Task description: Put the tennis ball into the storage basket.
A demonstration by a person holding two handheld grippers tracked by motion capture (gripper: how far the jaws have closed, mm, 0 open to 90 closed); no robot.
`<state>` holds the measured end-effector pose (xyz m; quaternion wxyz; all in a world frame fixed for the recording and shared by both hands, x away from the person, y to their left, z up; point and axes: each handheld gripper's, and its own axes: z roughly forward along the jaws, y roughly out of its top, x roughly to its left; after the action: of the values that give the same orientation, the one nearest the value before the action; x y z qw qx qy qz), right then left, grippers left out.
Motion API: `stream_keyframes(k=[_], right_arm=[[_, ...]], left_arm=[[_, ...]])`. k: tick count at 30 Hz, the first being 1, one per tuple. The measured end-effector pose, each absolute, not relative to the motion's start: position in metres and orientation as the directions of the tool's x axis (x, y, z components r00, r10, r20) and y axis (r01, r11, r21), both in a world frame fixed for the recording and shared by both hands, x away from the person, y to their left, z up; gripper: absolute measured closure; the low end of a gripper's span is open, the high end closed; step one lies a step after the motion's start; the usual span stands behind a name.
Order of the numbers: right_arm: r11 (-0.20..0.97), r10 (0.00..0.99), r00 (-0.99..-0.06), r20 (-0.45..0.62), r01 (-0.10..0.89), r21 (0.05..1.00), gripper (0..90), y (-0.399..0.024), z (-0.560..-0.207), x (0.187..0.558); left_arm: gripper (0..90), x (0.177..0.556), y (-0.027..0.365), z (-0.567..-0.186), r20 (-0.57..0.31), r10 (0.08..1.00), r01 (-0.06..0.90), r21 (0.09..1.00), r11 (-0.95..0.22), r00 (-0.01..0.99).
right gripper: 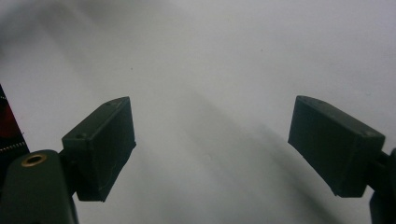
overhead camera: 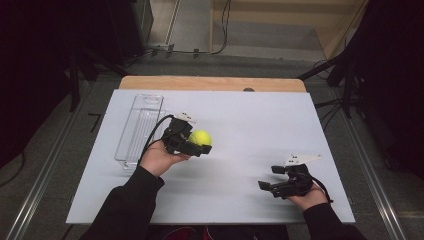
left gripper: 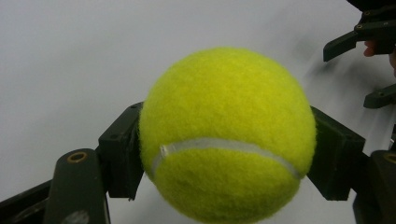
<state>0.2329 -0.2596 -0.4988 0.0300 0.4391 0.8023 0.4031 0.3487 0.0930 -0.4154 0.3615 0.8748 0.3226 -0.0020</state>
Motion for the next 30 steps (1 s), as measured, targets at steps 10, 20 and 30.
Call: stream_keyframes(k=[10,20,30], right_arm=[[0.289,0.729,-0.612,0.306,0.681,0.673,12.8,-0.26,-0.499,0.233],[0.286,0.73,-0.611,0.308,0.681,0.674,12.8,-0.26,-0.499,0.233],[0.282,0.729,-0.609,0.311,0.682,0.675,12.8,-0.259,-0.499,0.234]], left_arm=[[26.2,0.357,0.108,-0.413,-0.24,0.596,0.592,0.624,-0.51,0.766],[26.2,0.364,0.122,-0.412,-0.235,0.632,0.617,0.614,-0.493,0.739],[26.2,0.371,0.139,-0.409,-0.241,0.665,0.642,0.612,-0.461,0.707]])
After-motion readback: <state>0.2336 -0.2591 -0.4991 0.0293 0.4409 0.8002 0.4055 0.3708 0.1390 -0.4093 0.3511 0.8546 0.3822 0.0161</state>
